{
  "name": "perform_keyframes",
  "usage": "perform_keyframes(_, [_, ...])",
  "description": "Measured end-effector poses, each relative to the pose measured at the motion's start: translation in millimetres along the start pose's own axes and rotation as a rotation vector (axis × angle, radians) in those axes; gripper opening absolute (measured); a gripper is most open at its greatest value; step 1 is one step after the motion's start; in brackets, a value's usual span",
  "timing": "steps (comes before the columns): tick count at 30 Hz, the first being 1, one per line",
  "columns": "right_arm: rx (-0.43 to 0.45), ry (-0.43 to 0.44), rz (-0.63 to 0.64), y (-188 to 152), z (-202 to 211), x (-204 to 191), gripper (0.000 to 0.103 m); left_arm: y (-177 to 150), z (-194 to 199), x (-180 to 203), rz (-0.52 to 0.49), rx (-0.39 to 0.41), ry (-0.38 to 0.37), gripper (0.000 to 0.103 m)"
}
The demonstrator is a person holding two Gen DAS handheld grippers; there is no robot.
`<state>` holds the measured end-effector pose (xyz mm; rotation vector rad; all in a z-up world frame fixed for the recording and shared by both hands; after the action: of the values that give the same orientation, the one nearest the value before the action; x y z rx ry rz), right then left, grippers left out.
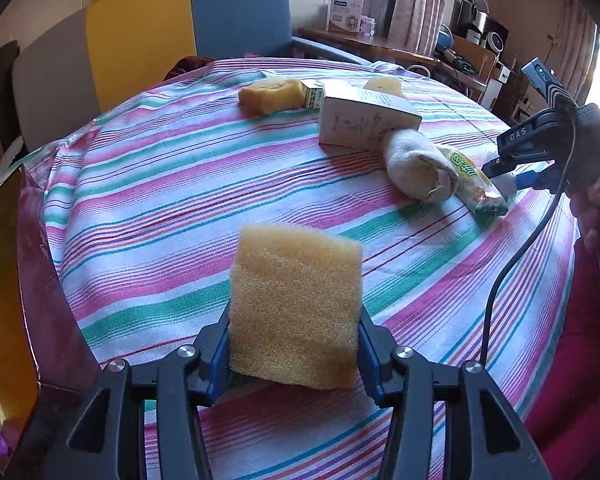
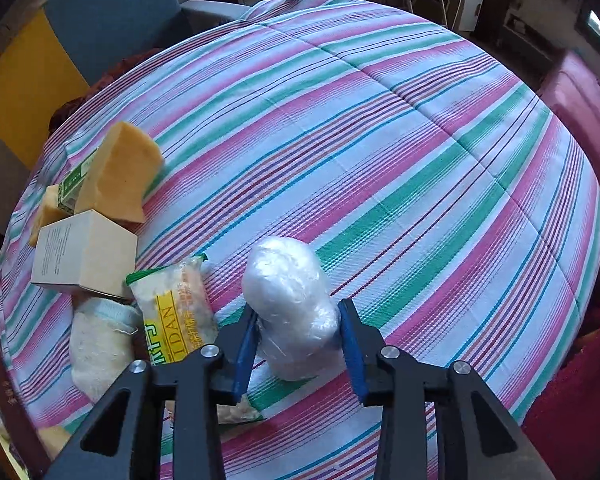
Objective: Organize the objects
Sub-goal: 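Hold the sponge cake in the left gripper while right grasps a clear white bag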
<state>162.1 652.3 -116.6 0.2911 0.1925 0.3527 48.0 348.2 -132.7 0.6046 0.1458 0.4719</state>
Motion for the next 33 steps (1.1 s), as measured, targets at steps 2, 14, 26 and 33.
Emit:
perform_keyframes(2, [0.004, -0.004, 0.005, 0, 0, 0, 0.039, -1, 0, -1, 0.001, 0.005, -0.007, 0.052])
perform_keyframes(14, [0.029, -0.064, 0.051, -3, -2, 0, 0.039, 1, 57, -21, 0.086, 0.078, -0.050, 0.050])
perform_keyframes(26, [0.043, -0.107, 0.116, -2, -7, -17, 0.039, -24, 129, -209, 0.555, 0.078, 0.047, 0.051])
perform_keyframes(33, [0.042, -0.105, 0.130, 2, -11, -18, 0.039, -47, 109, -316, 0.724, -0.021, 0.121, 0.051])
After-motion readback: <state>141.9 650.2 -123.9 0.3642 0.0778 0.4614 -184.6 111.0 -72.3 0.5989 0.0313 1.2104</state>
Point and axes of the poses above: each gripper's, at about its wrist camera, not at the fingertips, and z roughly against the way its jaws point, x to its right, y to its top, the point moved 2 cm from there along -z, roughly the way its jaws point, and after that the axes turned 5 degrees about -z, right-handed, at the moved point
